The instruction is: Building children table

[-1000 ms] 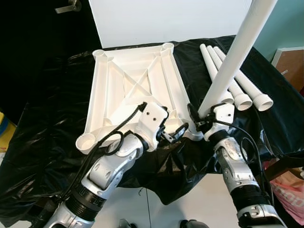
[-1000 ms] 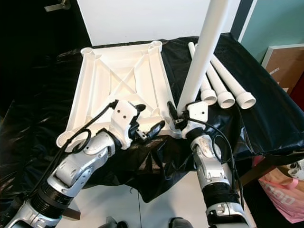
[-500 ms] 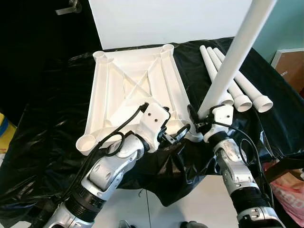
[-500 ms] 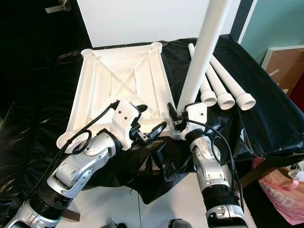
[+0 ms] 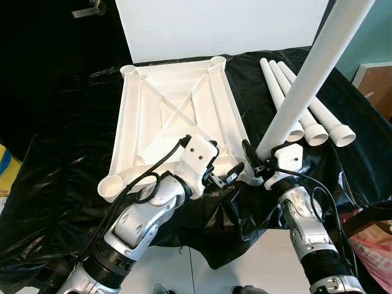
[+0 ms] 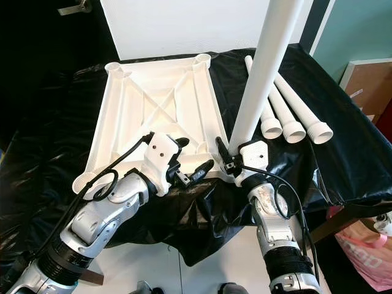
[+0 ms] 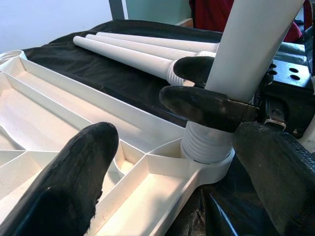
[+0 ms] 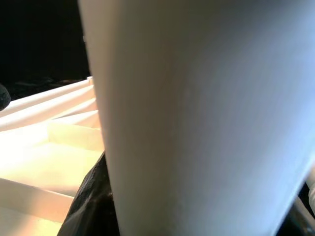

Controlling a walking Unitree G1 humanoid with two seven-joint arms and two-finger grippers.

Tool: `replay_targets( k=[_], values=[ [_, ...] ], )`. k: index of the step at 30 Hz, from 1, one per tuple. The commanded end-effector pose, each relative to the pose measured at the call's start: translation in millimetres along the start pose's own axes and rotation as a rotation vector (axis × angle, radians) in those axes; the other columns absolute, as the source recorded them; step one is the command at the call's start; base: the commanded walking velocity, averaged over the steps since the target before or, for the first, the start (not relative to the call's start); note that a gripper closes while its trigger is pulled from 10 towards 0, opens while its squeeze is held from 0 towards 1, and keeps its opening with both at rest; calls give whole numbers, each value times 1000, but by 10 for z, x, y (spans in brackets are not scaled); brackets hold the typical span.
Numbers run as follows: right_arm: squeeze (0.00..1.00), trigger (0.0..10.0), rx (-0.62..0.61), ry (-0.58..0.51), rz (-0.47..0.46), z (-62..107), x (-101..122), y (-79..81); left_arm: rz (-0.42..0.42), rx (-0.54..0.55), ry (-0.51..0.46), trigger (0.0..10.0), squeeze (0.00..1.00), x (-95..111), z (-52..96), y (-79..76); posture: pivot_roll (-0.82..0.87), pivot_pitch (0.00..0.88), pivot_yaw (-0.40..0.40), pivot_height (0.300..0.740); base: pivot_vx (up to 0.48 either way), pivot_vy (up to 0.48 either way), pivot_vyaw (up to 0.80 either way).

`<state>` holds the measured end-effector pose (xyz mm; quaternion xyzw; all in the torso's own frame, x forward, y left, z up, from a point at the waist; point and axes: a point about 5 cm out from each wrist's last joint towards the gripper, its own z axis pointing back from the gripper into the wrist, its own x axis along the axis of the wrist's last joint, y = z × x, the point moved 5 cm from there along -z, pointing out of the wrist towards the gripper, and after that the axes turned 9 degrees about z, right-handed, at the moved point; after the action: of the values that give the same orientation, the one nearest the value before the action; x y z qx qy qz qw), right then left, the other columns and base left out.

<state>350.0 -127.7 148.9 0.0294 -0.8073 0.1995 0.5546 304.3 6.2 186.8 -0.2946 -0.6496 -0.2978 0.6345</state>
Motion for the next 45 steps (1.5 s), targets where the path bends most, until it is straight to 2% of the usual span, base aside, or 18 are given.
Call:
replay_targets(
  k=[1, 4, 11, 17, 19, 22, 26, 30, 33, 40, 45],
  values=[
    [0, 10000, 14, 177, -66, 220, -414, 99, -7, -155, 41, 10000, 0, -47, 27, -175, -106, 105, 51, 740, 0, 0, 0],
    [0, 10000, 3, 178, -81, 228, -424, 86, -7, -155, 41, 10000, 0, -47, 28, -177, -105, 106, 51, 740, 0, 0, 0],
    [0, 10000, -46, 286, -153, 201, -570, -2, -8, -153, 42, 10000, 0, -46, 30, -168, -103, 112, 54, 740, 0, 0, 0],
    [0, 10000, -40, 305, -160, 199, -582, 22, -8, -152, 43, 10000, 0, -48, 34, -166, -105, 114, 55, 740, 0, 0, 0],
    [0, 10000, -23, 313, -120, 198, -586, 51, -8, -152, 43, 10000, 0, -48, 31, -164, -105, 116, 55, 740, 0, 0, 0],
    [0, 10000, -18, 316, -113, 207, -591, 76, -7, -151, 43, 10000, 0, -49, 31, -164, -106, 117, 55, 740, 0, 0, 0],
    [0, 10000, -49, 349, -157, 218, -622, 78, -7, -150, 43, 10000, 0, -51, 32, -161, -107, 120, 57, 740, 0, 0, 0],
    [0, 10000, -52, 373, -158, 221, -645, 70, -6, -150, 43, 10000, 0, -48, 30, -161, -108, 121, 59, 740, 0, 0, 0],
    [0, 10000, -58, 431, -177, 240, -729, 42, -7, -151, 43, 10000, 0, -43, 25, -156, -109, 121, 60, 740, 0, 0, 0],
    [0, 10000, -76, 454, -235, 255, -760, 19, -9, -151, 43, 10000, 0, -42, 23, -155, -110, 121, 60, 740, 0, 0, 0],
    [0, 10000, -76, 432, -211, 256, -715, 17, -7, -150, 41, 10000, 0, -37, 20, -153, -112, 123, 58, 740, 0, 0, 0]
  ],
)
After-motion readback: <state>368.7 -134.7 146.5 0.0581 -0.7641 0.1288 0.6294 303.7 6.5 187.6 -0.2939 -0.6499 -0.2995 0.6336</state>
